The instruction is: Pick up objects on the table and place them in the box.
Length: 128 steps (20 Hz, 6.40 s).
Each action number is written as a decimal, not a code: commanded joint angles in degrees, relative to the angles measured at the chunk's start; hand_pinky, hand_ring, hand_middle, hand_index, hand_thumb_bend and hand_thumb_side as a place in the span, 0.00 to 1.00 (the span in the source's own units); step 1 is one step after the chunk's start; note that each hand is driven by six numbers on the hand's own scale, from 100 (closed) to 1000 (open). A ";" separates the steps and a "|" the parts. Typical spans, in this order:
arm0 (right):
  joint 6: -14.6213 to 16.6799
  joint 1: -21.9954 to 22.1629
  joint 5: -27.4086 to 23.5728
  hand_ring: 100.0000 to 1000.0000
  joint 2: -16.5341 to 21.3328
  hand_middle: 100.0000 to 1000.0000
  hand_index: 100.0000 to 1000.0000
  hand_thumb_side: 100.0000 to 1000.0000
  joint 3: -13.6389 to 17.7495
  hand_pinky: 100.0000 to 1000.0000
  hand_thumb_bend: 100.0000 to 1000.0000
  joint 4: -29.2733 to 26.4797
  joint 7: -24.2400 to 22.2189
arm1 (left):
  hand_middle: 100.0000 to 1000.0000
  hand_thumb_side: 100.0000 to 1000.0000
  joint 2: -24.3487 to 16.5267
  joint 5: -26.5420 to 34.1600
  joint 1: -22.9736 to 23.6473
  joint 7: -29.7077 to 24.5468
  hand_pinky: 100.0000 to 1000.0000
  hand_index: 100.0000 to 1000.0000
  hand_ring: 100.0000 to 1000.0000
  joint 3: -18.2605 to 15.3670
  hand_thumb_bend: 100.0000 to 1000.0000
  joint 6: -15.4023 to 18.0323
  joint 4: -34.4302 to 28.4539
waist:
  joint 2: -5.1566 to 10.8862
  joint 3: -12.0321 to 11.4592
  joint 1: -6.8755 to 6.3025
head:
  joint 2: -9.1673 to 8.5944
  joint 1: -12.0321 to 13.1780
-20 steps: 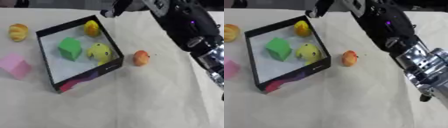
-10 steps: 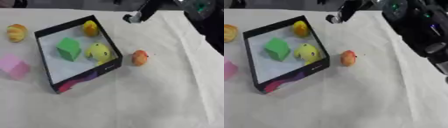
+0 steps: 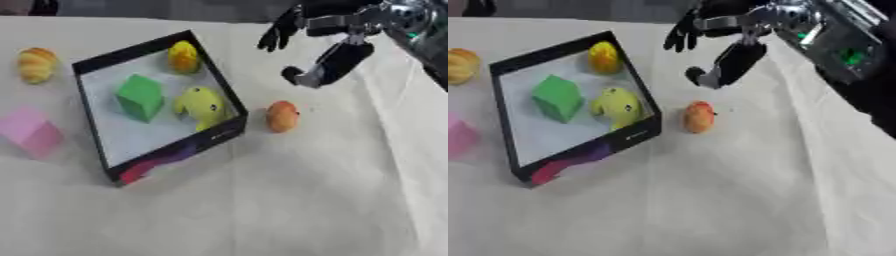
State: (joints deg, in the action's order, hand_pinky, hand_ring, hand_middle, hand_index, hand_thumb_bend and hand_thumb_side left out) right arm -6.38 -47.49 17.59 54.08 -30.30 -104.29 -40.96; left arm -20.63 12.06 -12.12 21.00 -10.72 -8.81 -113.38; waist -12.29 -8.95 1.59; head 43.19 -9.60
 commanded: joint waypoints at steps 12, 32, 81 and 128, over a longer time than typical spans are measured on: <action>-3.72 2.11 2.85 0.78 -0.87 0.77 0.91 0.31 -3.16 0.86 0.02 1.95 -2.11 | 0.73 0.89 -0.90 -0.63 -0.24 -3.03 0.81 0.81 0.74 1.95 0.04 -0.33 -0.06 | -0.23 0.14 -0.52 | -0.67 -0.56; 2.93 3.94 13.52 0.82 -5.34 0.81 0.92 0.34 -4.02 0.88 0.27 15.08 -2.10 | 0.74 0.90 0.11 -0.76 0.16 -3.75 0.81 0.81 0.75 2.09 0.04 -0.44 0.03 | -1.26 -0.48 -1.06 | -1.24 -1.30; 0.85 -14.46 8.40 0.58 -6.47 0.44 0.60 0.24 -3.80 0.74 0.02 6.24 7.81 | 0.75 0.89 -0.90 -0.71 1.91 -4.67 0.81 0.81 0.75 2.42 0.04 -0.41 0.06 | 1.55 0.61 -0.54 | -0.53 -2.81; 17.14 -21.29 24.50 0.79 -35.09 0.69 0.86 0.41 -10.23 0.81 0.19 43.21 2.95 | 0.75 0.89 -2.01 -0.94 1.65 -5.27 0.81 0.80 0.76 2.81 0.04 -0.59 -0.01 | 1.38 -0.99 1.67 | -0.45 -3.32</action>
State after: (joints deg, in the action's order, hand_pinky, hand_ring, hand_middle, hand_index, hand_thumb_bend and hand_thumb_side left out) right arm 10.44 -67.55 41.86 18.54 -41.40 -60.66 -37.58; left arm -21.18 11.31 -9.77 15.81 -7.59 -9.41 -112.64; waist -11.76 -9.88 2.96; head 43.21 -12.81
